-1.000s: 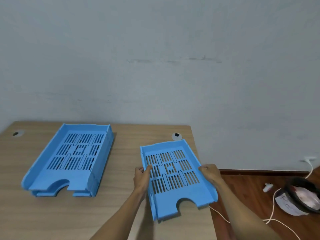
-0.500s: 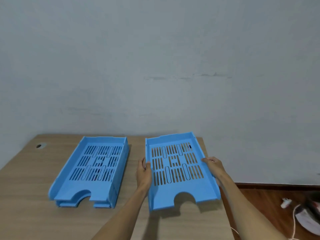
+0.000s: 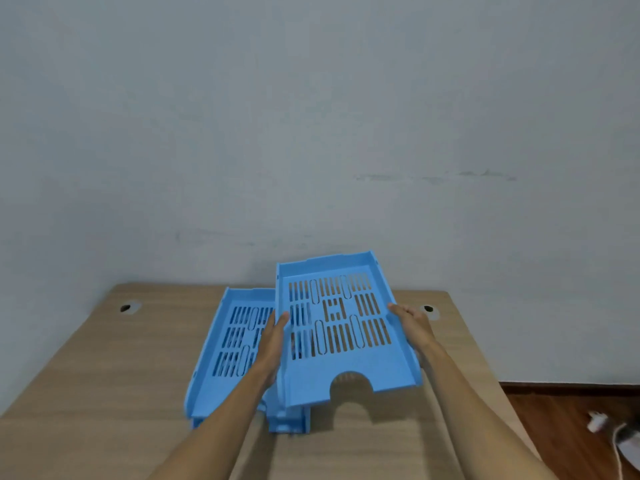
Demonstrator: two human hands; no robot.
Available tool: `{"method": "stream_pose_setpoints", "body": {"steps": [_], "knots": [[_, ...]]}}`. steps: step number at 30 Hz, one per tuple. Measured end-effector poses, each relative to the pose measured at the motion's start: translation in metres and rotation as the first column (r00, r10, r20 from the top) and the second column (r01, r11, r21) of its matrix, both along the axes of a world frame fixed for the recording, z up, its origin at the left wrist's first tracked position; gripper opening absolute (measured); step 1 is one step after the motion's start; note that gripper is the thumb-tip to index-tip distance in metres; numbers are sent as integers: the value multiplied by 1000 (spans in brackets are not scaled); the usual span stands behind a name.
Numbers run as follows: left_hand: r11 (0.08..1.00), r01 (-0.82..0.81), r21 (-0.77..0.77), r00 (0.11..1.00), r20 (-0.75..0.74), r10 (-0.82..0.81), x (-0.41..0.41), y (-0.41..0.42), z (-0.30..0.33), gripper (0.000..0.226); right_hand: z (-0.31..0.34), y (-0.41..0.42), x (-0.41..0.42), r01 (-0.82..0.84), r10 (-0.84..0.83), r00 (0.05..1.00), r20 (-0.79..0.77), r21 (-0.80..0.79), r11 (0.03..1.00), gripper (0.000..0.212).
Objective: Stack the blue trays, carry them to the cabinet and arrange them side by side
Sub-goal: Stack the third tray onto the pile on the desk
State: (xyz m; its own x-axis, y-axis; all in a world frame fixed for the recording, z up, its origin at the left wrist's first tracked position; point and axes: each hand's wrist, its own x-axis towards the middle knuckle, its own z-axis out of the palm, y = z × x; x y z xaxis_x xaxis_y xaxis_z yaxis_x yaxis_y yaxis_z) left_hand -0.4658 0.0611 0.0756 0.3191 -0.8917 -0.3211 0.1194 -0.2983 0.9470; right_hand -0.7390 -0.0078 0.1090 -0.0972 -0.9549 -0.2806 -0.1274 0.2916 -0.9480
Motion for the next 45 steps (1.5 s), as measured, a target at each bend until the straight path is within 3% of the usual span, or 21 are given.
{"method": "stream_pose_setpoints", "body": {"steps": [6,12,19,24,35,42,45], "knots": [[998,-54,-40,998,38,56,108,12,-1,52,-9,22,108,37,-37,998,53,-12,999,30],[999,-32,-22,989,145,35,175,17,-9,38,-28,41,181,-35,32,997,-75,-28,999,30],[999,-45,-23,975,219,49,194,21,-38,18,-49,45,205,-45,36,972,-232,-33,998,26],[1000,-1,-7,966,258,3,193,19,-41,35,-59,45,206,-33,21,968,-250,-42,999,27],[991,117,64,909,396,-133,203,4,-60,52,-77,22,200,-8,4,1000,30,113,994,49],[982,126,141,930,329,-167,210,-11,-61,61,-93,15,201,-18,10,998,66,125,992,52],[984,139,109,964,213,-159,207,-8,-58,58,-95,15,199,-37,33,999,41,116,993,51]]}}
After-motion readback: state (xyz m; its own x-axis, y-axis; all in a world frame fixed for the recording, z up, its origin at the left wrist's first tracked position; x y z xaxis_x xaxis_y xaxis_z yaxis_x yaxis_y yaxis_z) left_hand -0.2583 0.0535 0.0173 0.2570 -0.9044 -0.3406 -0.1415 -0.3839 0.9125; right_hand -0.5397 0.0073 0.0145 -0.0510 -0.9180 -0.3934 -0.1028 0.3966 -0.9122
